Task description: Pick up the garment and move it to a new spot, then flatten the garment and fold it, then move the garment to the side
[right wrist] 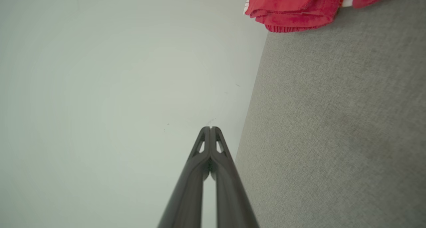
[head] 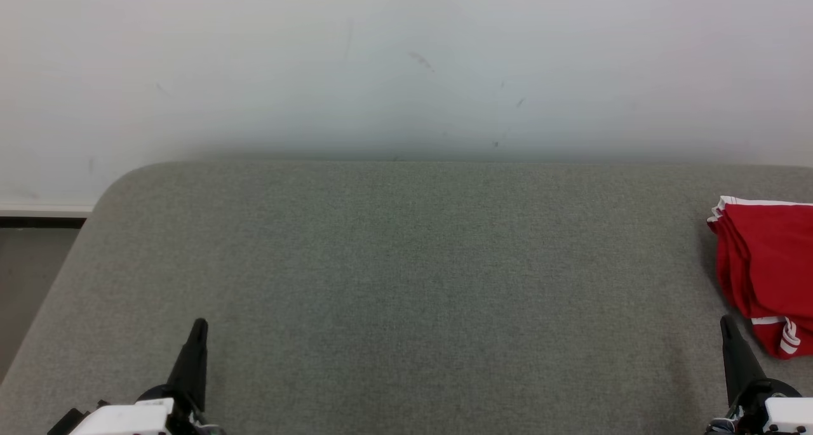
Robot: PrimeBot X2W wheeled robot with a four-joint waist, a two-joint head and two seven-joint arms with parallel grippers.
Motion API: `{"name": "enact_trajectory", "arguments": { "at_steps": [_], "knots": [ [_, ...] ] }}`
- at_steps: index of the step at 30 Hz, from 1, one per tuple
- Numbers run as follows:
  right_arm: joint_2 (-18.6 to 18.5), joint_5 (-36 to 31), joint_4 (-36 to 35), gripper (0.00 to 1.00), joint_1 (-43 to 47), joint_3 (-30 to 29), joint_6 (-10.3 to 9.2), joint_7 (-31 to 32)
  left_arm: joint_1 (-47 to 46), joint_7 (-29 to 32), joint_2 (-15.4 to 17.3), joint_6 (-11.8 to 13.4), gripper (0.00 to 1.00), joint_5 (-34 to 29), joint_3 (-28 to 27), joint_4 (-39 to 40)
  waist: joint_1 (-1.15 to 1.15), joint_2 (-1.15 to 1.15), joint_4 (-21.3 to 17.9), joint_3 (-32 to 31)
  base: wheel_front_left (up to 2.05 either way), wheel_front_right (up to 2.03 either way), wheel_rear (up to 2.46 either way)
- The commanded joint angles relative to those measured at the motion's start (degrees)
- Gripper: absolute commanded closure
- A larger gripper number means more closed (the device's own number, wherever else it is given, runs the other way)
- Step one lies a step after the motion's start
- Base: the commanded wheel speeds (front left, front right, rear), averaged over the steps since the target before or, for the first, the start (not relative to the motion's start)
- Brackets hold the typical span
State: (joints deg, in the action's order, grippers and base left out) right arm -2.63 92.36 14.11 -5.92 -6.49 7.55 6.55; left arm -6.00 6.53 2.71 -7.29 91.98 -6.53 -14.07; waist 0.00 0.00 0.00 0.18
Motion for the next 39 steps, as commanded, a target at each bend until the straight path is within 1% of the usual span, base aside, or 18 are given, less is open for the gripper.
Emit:
{"name": "enact_trajectory", "arguments": {
  "at_steps": [1, 39],
  "knots": [
    [-0.5, 0.1, -0.2, 1.0, -0.7, -0.1, -0.12, 0.2, -0.6, 0.2, 0.3, -0.4, 1.0, 0.8, -0.2, 0.0, 0.0, 0.0, 0.0, 0.0, 0.0, 0.0, 0.0],
    [-0.5, 0.1, -0.2, 1.0, -0.7, -0.1, -0.12, 0.2, -0.5, 0.2, 0.3, -0.4, 1.0, 0.8, -0.2, 0.0, 0.0, 0.0, 0.0, 0.0, 0.0, 0.0, 0.0]
  ]
}}
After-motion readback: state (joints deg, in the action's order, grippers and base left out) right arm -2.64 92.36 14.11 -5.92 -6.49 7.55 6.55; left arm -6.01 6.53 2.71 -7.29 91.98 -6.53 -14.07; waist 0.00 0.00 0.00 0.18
